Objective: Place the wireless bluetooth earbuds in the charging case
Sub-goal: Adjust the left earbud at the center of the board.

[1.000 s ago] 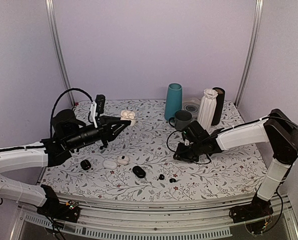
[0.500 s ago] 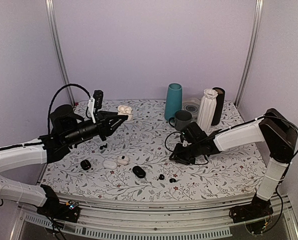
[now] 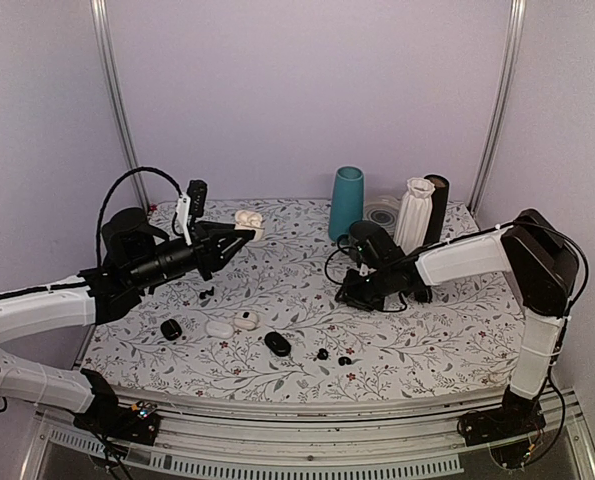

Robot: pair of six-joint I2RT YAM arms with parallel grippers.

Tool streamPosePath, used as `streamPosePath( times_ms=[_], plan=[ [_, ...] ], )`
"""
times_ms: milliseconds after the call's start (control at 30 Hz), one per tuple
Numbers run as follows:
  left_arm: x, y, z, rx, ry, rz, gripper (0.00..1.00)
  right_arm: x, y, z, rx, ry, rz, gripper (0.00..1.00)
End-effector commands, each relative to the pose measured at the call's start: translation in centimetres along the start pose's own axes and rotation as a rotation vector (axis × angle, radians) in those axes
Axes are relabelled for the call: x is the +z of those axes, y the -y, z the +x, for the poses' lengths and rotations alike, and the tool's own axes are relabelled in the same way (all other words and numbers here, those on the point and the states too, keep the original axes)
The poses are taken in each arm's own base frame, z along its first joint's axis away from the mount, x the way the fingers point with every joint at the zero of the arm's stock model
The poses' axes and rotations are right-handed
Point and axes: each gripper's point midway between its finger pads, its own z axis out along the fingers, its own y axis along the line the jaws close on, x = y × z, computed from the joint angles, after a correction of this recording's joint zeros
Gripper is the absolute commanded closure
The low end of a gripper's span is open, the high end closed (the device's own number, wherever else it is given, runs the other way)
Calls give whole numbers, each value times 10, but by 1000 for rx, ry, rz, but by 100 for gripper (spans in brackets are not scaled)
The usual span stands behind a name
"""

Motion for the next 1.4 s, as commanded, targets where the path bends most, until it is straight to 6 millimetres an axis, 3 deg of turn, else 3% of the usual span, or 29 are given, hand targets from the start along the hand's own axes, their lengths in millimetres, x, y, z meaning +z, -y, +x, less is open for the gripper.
streamPosePath(
  times_ms=[0,200,433,667,867,1100,1367],
  plan=[
    [2,-1,-18,24,44,6,100,0,14,-6,-46,24,72,68],
    [4,1,-17,21,36,25,100,0,13,-15,-79,41,85,68],
    [0,3,-19,20,42,25,100,-19,12,-24,-185,106,90,66],
    [1,5,-23,20,45,34,100,-16,-8,-36,-394,147,13,51],
    [-1,5,-25,19,49,29,100,-8,-7,-42,-448,152,-15,45],
    [-2,5,-26,17,51,28,100,4,-6,-33,-490,109,-36,41],
    [-2,6,-28,19,56,32,100,3,-4,-19,-482,62,-66,40]
  ],
)
